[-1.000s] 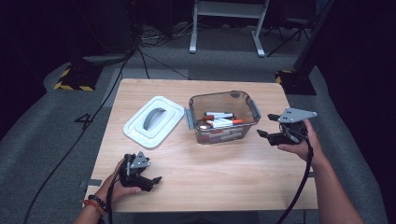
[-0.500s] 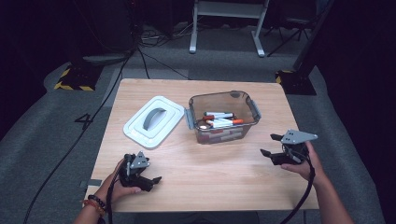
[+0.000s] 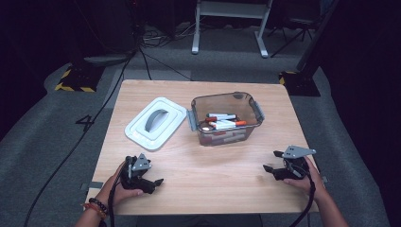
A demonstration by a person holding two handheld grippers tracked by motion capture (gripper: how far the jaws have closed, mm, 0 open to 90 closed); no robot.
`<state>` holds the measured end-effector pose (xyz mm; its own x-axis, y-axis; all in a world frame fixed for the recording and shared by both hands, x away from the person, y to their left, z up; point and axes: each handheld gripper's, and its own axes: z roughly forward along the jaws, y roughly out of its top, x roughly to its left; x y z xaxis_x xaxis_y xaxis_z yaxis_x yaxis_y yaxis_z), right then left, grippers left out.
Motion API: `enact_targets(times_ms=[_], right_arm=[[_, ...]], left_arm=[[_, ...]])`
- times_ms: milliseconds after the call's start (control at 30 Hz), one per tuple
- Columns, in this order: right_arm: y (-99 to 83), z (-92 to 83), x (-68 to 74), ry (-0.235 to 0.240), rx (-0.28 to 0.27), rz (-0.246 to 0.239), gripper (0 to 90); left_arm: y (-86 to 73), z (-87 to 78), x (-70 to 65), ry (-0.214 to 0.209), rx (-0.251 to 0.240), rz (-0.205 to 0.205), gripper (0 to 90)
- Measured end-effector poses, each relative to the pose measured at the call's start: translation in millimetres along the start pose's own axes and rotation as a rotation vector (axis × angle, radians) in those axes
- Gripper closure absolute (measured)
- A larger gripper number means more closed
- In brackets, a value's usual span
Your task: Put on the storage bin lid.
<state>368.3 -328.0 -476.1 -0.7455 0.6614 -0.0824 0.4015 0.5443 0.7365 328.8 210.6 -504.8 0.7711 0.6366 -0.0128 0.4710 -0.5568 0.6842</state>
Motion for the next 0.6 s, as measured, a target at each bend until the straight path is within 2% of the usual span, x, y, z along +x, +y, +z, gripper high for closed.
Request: enact_targets(times_ms=[167,233,300,400,467,600], right_arm=[[-13.0,2.4,-0.8,0.005,0.012,0.029,24.6],[-17.1,3.9,-0.5,0.006,0.018,0.038,24.5],[-21.0,5.8,0.3,0.012,0.024,0.042,24.3],[-25.8,7.4,1.1,0.014,0.023,0.062,23.5],[-29.0,7.5,-0.1,0.017,0.007,0.085,23.5],[-31.2,6.9,0.2,0.011,-0.006,0.092,22.8]], left_arm=[[2.9,-0.4,-0.1,0.004,0.02,0.009,11.3],[4.6,-0.7,0.3,-0.005,0.023,0.016,15.3],[7.0,-1.4,0.4,0.006,0.023,0.024,16.4],[11.1,-6.2,5.0,-0.015,-0.018,0.008,18.1],[13.6,-9.9,8.2,0.002,-0.037,-0.001,18.9],[19.3,-20.3,21.4,0.036,-0.056,-0.03,19.3]])
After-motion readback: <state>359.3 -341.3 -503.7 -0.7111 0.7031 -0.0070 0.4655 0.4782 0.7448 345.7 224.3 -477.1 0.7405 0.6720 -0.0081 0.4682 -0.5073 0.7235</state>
